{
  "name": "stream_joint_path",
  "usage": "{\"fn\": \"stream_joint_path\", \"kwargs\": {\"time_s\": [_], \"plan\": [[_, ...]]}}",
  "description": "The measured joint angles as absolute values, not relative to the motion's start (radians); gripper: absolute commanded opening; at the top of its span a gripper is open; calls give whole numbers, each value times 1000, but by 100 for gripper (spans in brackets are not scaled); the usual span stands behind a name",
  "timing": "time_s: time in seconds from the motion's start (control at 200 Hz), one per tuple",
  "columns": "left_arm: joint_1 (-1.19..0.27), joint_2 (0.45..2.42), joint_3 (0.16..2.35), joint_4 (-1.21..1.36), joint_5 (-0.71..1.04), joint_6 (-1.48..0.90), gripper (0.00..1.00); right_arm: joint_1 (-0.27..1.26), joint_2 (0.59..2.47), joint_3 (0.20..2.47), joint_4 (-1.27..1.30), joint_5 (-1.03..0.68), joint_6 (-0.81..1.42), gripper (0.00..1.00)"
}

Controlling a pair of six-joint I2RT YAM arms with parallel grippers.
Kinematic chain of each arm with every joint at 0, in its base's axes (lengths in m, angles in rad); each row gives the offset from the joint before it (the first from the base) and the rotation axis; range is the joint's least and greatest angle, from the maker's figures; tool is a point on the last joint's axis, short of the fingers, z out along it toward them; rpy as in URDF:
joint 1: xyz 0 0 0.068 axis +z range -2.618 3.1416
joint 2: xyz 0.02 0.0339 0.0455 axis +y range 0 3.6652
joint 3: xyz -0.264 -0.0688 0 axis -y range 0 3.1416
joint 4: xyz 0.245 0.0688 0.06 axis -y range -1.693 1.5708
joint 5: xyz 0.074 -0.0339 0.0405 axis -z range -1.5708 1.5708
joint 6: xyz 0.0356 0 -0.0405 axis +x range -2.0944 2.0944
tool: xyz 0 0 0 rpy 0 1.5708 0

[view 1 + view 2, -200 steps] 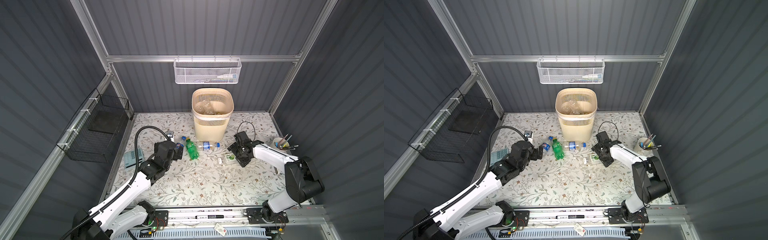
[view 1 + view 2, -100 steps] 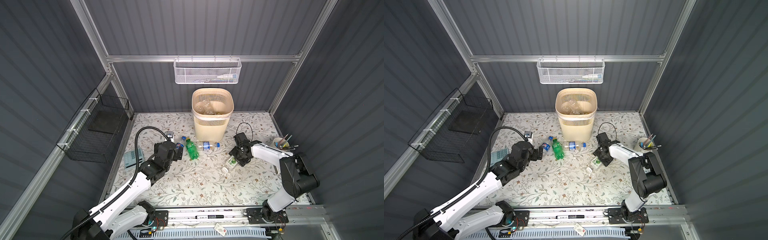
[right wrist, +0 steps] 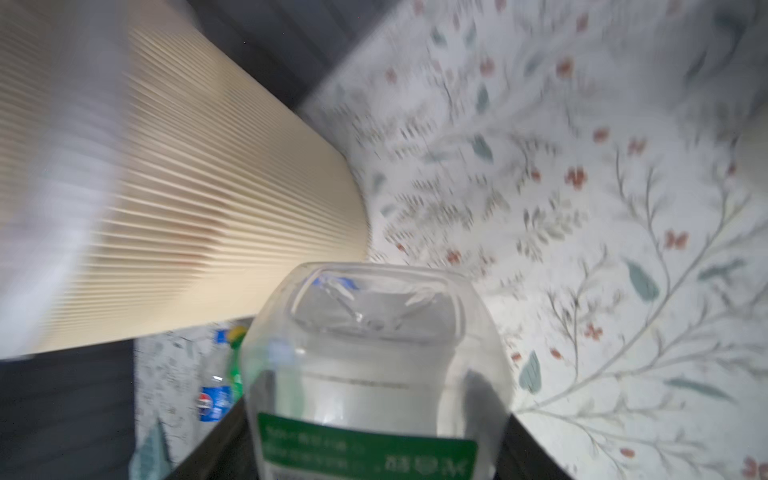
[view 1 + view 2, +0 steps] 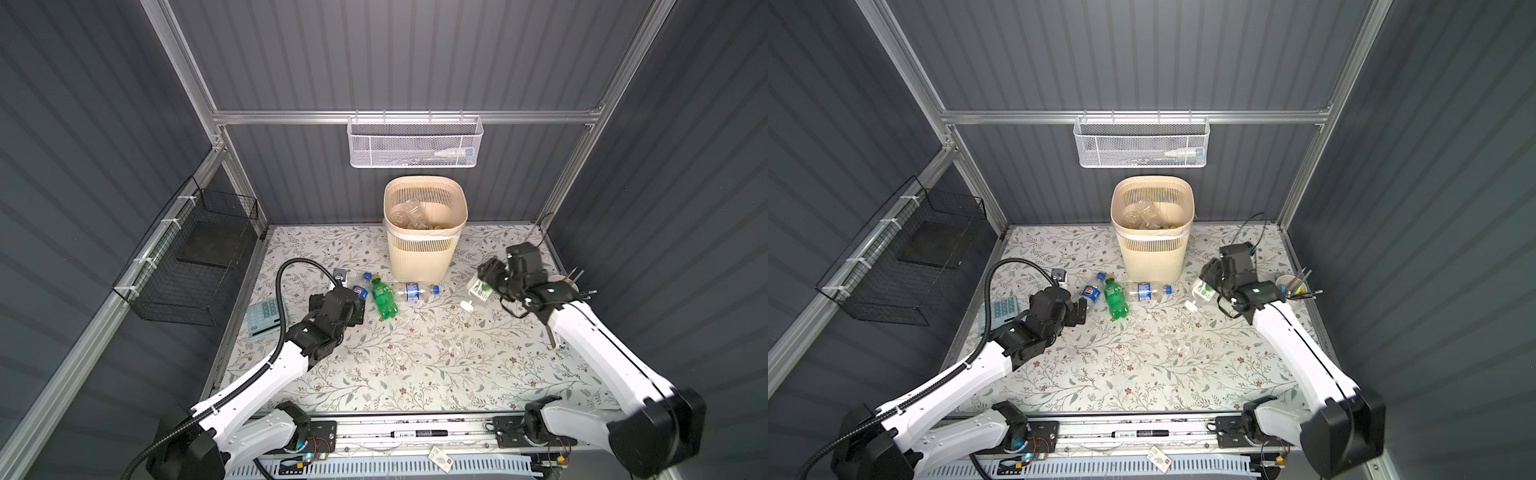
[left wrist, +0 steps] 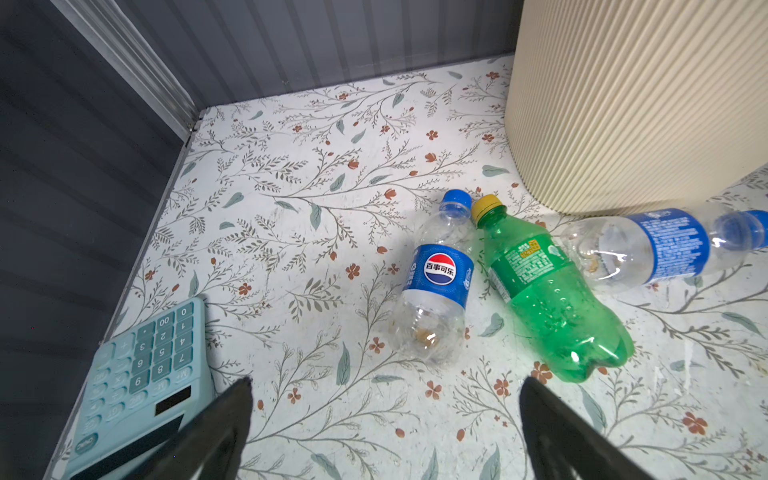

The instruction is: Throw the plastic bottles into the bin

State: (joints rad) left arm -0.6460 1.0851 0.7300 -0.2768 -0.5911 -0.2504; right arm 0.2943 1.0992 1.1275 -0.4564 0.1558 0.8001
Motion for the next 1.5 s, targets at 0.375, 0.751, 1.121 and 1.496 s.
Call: {"fn": "stream_joint_path", "kwargs": {"time_s": [0.375,0.751,1.121,1.496], "plan": [[-640,1192,730,-281,-575,-302,100,282,1066,1498,-170,287,659,52],[-640,1200,738,-327,-565,-319,100,347,1918,2224,-608,-40,601,99],[-633,1267,800,-337,-547,-292,100,235,1303,1614,-432,57,609,99],[-508,1524,986,-339,-391,-174,93,58,1015,970,-355,14,689,99]]}}
